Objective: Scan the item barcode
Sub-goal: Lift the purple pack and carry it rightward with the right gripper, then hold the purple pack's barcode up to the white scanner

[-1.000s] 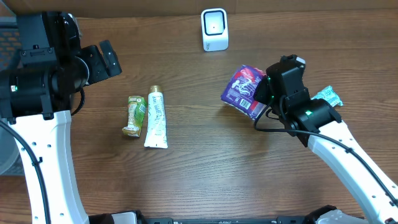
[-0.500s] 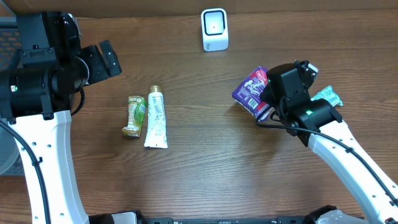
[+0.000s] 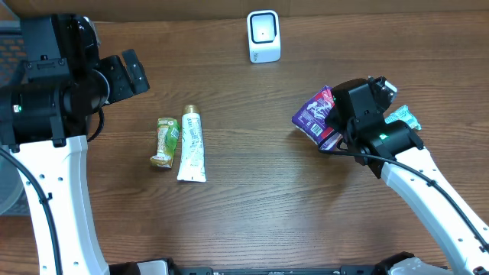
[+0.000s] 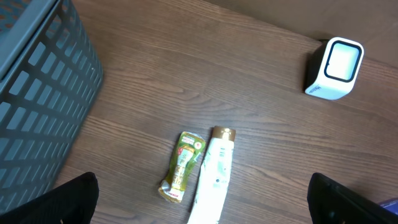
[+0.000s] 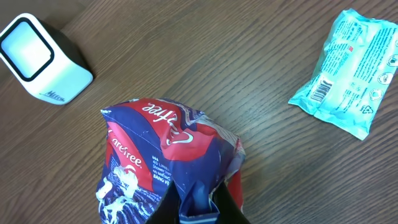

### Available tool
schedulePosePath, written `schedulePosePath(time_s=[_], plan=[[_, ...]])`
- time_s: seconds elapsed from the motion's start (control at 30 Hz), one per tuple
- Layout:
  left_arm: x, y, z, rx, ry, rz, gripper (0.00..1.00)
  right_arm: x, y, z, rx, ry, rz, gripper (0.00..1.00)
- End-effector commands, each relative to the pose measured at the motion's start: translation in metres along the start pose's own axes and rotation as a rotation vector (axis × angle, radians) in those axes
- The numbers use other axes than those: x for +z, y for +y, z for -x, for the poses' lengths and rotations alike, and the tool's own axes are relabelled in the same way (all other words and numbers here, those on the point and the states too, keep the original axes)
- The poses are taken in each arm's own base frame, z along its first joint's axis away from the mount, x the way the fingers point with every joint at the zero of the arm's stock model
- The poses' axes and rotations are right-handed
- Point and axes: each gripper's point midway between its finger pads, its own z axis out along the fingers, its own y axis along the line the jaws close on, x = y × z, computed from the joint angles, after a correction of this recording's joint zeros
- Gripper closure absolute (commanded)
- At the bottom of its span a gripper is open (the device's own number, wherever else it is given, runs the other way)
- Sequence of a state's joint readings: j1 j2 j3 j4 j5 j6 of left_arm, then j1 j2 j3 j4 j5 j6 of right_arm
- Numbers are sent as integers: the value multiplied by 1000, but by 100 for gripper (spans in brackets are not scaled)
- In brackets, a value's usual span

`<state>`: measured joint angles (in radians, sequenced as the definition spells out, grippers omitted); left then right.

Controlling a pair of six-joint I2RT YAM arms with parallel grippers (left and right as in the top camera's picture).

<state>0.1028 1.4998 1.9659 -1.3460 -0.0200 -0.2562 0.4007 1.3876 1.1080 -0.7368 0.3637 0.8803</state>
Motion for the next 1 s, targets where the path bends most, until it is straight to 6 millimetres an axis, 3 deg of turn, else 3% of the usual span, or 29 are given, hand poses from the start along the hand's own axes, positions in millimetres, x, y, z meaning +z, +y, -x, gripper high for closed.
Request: schedulePosePath(time_s=[0.0,0.7,0.87,0.97], plan=[[-4,1,3,-12,-17,4,1,-7,1,9,24,-31,12,97],[-4,1,3,-12,-17,4,1,-7,3,8,17,-23,23,96],[-4,1,3,-12,-17,4,0,-8,12,20,-49,-81,49,96],[-4,1,3,-12,-17,4,0,-10,15,41,-63,-187,41,96]])
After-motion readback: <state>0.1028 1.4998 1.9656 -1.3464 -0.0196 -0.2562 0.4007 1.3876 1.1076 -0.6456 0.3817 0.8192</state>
